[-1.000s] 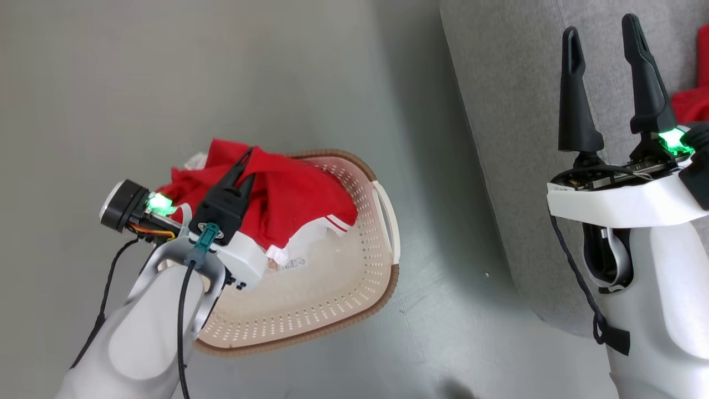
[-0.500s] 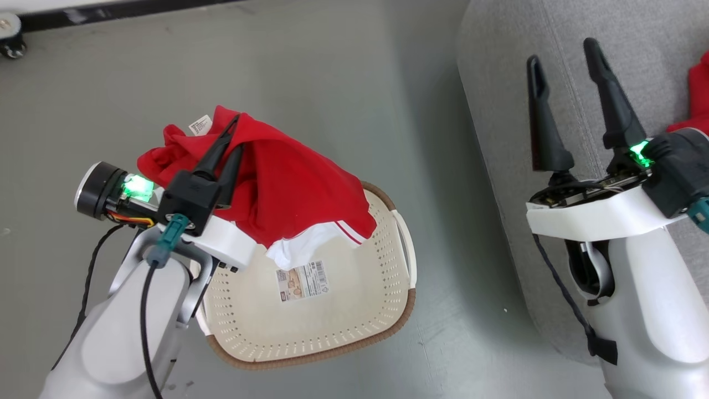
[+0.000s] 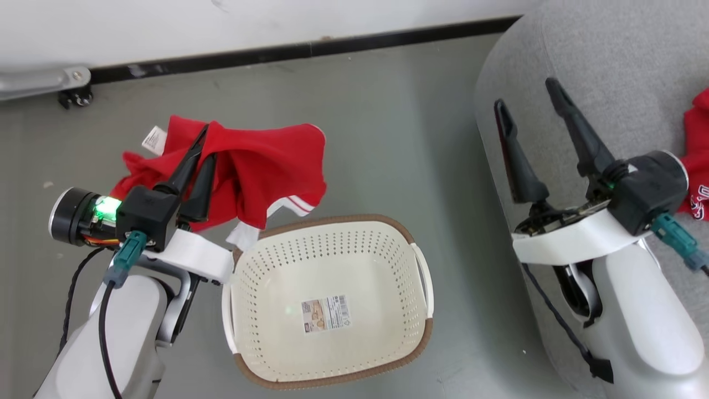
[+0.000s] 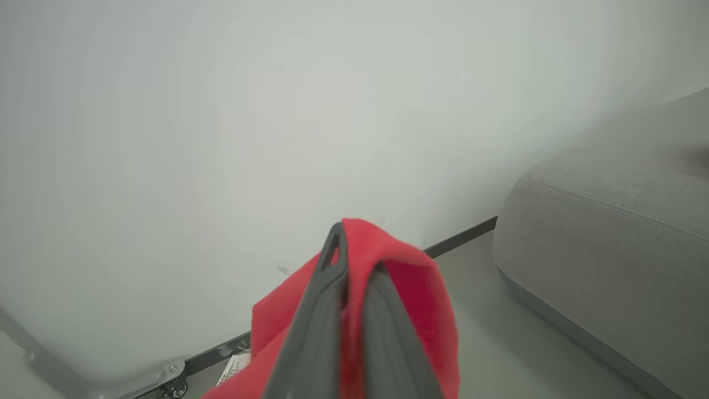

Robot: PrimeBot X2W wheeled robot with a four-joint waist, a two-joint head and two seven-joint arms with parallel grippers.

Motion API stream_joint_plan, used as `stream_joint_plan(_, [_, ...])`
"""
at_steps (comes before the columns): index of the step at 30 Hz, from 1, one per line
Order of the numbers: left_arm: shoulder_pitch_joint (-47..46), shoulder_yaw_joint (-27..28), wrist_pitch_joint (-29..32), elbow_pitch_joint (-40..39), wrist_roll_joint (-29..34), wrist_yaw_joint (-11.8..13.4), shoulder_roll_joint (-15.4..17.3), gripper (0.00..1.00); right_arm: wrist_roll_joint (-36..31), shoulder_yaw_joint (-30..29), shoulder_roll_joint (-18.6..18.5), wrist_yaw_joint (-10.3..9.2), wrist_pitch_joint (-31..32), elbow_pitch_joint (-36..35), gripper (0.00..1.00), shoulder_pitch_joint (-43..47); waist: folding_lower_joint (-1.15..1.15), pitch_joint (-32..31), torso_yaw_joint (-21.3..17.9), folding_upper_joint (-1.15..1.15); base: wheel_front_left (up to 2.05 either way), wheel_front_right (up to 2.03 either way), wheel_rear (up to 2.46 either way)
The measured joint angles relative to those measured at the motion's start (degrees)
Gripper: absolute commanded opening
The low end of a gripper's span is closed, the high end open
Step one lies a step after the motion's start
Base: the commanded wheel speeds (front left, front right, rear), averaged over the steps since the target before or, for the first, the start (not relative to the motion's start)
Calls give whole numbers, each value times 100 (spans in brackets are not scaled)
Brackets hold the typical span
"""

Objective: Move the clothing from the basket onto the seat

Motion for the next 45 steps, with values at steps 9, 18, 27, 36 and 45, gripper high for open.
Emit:
stream_joint_plan(9, [118,14,-1,-335,-129,-180,152,0,15,453,-346,0,144,153,100,196,0,-535,193,0,0,0,0])
stream_joint_plan(18, [122,22,4,-613,-328,-474,280,0,221,1026,-587,0,391,178,100,342,0,-992,309,0,0,0,0])
stream_joint_plan(27, [123,-68,105,-795,-476,-739,343,0,603,1438,-760,0,641,147,100,476,0,-1389,358,0,0,0,0])
stream_joint_plan(36, [261,-200,282,-906,-627,-993,390,0,1061,2141,-993,0,928,-16,100,583,0,-1695,347,0,0,0,0])
stream_joint_plan(45, [294,-432,465,-1182,-643,-1169,450,0,1397,2945,-1317,0,1233,-225,100,561,0,-1902,347,0,0,0,0])
